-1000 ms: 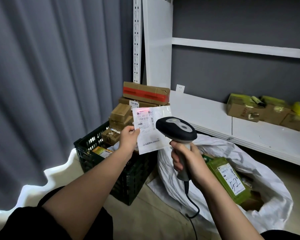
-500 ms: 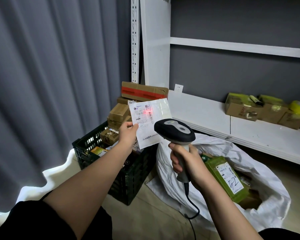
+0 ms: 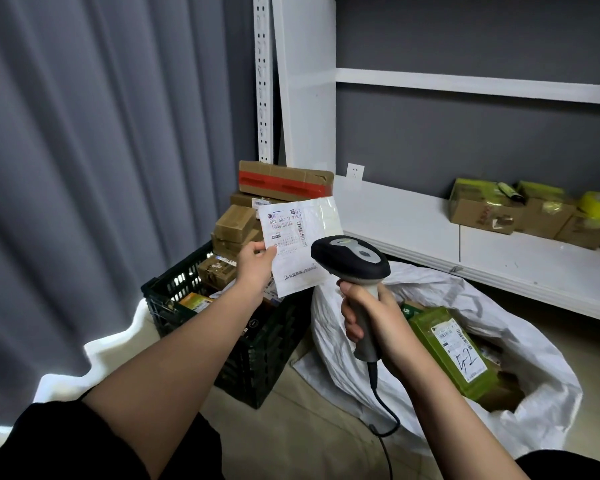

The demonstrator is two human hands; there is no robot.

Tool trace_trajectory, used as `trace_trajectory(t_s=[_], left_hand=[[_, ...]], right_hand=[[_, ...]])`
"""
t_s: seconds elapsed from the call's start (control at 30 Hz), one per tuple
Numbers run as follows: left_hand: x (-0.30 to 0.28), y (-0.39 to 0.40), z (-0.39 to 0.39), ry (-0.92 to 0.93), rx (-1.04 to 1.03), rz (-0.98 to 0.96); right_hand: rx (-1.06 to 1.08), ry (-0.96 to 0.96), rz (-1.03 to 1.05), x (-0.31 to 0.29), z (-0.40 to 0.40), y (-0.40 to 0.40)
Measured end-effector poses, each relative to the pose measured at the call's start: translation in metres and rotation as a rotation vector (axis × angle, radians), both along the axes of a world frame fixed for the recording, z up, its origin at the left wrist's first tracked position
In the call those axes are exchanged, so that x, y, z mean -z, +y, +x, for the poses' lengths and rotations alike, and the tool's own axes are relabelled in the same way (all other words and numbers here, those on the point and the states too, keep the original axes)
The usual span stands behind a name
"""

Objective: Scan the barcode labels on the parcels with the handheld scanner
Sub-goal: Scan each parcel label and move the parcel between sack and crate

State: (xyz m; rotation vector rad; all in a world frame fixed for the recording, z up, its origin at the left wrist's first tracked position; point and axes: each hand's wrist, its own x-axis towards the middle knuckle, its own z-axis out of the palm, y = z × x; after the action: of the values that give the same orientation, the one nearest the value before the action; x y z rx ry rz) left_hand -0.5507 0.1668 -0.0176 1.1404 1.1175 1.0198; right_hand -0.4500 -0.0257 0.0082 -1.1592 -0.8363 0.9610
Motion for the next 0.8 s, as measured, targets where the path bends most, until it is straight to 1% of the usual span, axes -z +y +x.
trace_trajectory(t_s=[0.1,0.17,0.37,0.47,0.57,0.63,0.7,0.8], left_hand=[[0.004,0.0,0.01,0.092,0.049,-0.01],[0.006,-0.003,0.021,0.174,0.073,0.025],[0.018,-0.024,0.067,0.463,0.159,0.321],[0.027,-0.045,0.096,0.71,0.184,0.582],[0.036,-0.064,0.13,0.937,0.246,0.931],[0.042,-0.069,0.151,1.067,0.369,1.181],[0.049,-0.067,0.174,1.226,0.486,1.391],[0.064,-0.06,0.203,1.312,0.567,1.581]], right_hand=[[0.074,0.035,-0.022,0.003,0.016,-0.005],[0.146,0.048,-0.029,0.005,0.034,-0.01],[0.397,0.056,-0.079,0.026,0.11,-0.032],[0.462,0.078,-0.077,0.037,0.144,-0.046],[0.515,0.139,-0.063,0.052,0.174,-0.059],[0.539,0.187,-0.039,0.062,0.188,-0.065],[0.565,0.217,-0.025,0.072,0.2,-0.07],[0.579,0.31,-0.007,0.079,0.208,-0.071]])
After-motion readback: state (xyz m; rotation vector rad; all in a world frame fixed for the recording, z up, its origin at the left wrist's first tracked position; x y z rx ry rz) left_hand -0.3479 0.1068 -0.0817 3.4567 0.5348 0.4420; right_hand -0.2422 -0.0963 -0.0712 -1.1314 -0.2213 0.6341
